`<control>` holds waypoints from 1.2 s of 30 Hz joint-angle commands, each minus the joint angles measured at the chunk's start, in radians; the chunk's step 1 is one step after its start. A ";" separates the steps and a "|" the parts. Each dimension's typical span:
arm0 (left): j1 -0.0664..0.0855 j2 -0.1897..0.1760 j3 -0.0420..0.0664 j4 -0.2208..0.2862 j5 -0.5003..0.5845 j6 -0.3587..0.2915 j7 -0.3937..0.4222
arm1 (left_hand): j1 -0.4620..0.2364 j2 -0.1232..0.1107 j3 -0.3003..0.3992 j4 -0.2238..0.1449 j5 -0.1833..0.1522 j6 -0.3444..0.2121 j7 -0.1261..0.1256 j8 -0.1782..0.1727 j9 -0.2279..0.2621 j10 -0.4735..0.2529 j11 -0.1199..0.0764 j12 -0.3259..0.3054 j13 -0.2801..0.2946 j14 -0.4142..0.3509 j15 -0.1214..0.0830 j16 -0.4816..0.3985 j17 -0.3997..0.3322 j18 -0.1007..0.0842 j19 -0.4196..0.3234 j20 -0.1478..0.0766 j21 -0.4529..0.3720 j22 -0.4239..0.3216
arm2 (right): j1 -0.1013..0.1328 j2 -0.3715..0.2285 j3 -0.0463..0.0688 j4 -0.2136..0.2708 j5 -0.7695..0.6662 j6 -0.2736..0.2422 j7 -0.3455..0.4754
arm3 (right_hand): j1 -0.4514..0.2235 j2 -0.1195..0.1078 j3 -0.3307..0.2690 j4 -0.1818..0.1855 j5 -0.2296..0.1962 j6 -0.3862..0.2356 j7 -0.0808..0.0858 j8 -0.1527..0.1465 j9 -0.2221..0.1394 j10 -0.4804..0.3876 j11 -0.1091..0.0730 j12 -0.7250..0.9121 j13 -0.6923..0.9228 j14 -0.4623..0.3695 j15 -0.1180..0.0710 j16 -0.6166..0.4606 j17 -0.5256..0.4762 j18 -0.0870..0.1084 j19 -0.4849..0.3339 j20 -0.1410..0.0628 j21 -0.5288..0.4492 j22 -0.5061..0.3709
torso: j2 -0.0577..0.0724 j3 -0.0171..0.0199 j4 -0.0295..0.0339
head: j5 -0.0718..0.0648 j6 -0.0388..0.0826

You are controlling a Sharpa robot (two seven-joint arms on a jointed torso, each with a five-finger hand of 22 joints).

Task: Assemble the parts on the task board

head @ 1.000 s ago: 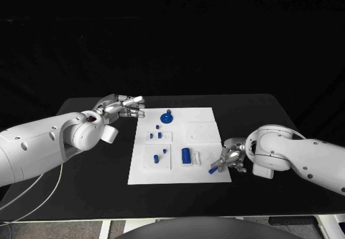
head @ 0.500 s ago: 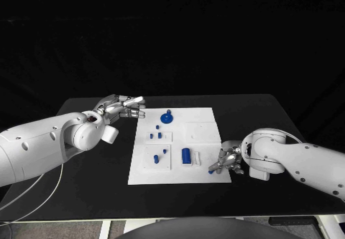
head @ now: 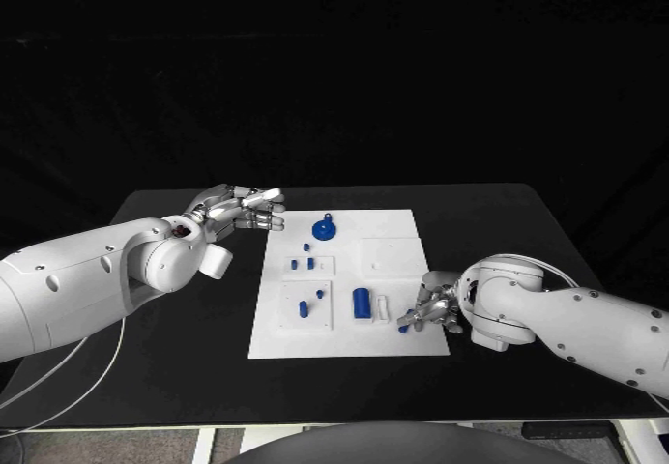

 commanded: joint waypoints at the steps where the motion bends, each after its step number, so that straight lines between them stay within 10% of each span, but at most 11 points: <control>1: -0.002 0.002 0.000 0.000 -0.004 0.020 -0.001 | -0.004 -0.008 -0.002 0.006 -0.004 0.003 0.000 0.002 0.001 -0.010 0.000 -0.004 0.001 -0.006 0.000 -0.003 0.000 -0.004 -0.006 0.000 -0.004 -0.001 | -0.008 0.009 -0.006 -0.007 -0.074 -0.059 -0.067 | 0.013 -0.011 0.004 0.005 -0.002 0.007 -0.004 -0.002 -0.560 0.001 0.006 0.007 0.000 0.001 0.005 -0.006 -0.002 0.002 0.047 0.004 -0.001 -0.002 | 0.000 -0.0004 0.0005 | -0.001 0.000; 11: -0.002 0.001 -0.002 -0.002 -0.004 0.024 -0.008 | -0.006 -0.006 -0.002 0.009 -0.004 -0.002 0.000 0.002 0.001 -0.013 0.001 -0.004 0.001 -0.007 0.000 -0.003 -0.001 -0.004 -0.006 0.000 -0.004 -0.001 | -0.009 0.032 -0.006 -0.023 -0.140 -0.074 -0.068 | 0.028 -0.022 0.024 0.000 -0.002 0.017 -0.007 -0.002 -0.559 0.001 0.005 0.007 0.000 0.001 0.005 -0.005 -0.002 0.000 0.047 0.004 0.001 -0.001 | 0.000 -0.0012 0.0015 | 0.001 -0.002; 36: -0.002 0.000 -0.004 -0.001 -0.034 0.029 -0.015 | -0.003 -0.004 -0.001 0.009 -0.004 -0.003 0.000 0.002 0.001 -0.015 0.001 -0.004 0.001 -0.006 0.000 -0.003 -0.001 -0.004 -0.005 0.000 -0.004 -0.001 | -0.008 0.055 -0.015 -0.028 -0.309 -0.047 -0.067 | 0.149 -0.046 0.037 -0.203 0.009 0.017 -0.002 -0.004 -0.545 -0.022 0.009 0.002 -0.020 -0.003 0.010 -0.018 -0.020 0.006 0.044 0.011 -0.018 -0.005 | -0.001 -0.0004 -0.0007 | -0.003 -0.002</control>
